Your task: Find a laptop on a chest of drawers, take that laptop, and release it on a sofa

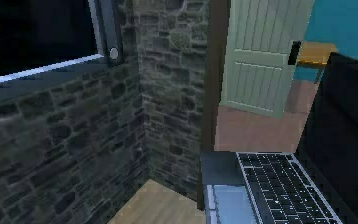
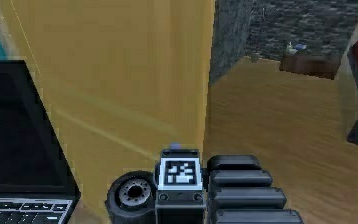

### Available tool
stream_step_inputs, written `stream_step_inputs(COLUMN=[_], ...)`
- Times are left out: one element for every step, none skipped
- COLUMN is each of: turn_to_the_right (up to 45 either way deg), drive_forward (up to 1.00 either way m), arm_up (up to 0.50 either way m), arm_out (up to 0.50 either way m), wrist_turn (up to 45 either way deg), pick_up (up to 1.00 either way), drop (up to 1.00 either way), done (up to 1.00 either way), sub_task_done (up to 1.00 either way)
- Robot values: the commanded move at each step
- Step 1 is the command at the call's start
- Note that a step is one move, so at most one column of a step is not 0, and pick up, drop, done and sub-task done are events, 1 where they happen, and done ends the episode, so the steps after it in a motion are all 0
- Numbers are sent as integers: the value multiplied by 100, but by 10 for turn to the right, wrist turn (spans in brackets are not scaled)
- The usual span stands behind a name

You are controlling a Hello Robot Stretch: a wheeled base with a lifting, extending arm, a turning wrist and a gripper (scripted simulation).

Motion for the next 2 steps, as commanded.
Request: stream_step_inputs(turn_to_the_right=[300,0], drive_forward=[0,100], arm_up=[0,0], arm_out=[0,0], wrist_turn=[0,0], pick_up=[0,0], drop=[0,0], done=[0,0], sub_task_done=[0,0])
